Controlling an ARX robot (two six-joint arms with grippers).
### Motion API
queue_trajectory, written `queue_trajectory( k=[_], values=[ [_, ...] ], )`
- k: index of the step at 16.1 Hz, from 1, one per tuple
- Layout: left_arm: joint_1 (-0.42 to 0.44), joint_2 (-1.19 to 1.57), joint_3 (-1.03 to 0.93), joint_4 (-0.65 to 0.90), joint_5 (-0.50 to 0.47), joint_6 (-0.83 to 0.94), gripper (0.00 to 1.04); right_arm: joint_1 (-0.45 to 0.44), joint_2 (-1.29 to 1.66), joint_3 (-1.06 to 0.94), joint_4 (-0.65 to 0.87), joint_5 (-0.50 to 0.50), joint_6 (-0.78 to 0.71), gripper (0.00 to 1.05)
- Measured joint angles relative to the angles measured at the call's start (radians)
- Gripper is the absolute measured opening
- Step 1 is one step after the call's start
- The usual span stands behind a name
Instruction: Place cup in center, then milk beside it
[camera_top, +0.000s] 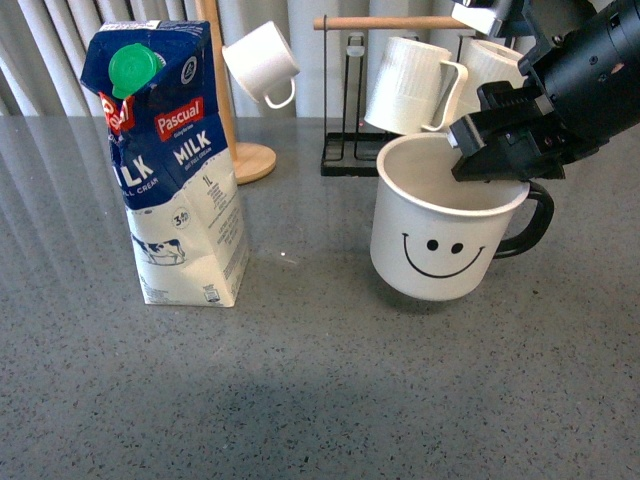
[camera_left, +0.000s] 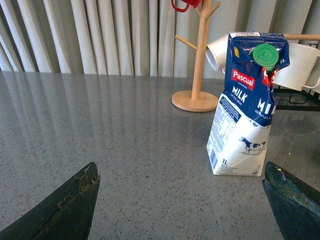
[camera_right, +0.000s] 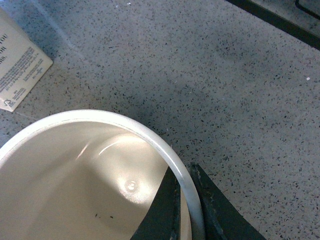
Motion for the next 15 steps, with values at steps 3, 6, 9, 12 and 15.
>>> queue_trajectory(
  k=[3,6,9,12,15],
  values=[
    [0.000,0.000,0.000,0.000,0.000,0.000,0.98,0.001,0.027,0.001,-0.008,0.018,-0.001,0.04],
    [0.000,0.000,0.000,0.000,0.000,0.000,0.98,0.006,0.052,0.001,-0.010,0.026,-0.001,0.04],
    [0.000,0.000,0.000,0.000,0.000,0.000,0.98,0.013,0.064,0.001,-0.008,0.034,-0.004,0.04],
    [0.000,0.000,0.000,0.000,0.000,0.000,0.98,0.012,0.064,0.001,-0.001,0.023,-0.040,0.36],
    [0.000,0.000,0.000,0.000,0.000,0.000,0.98,0.012,0.055,0.001,0.006,0.013,-0.045,0.61]
  ],
)
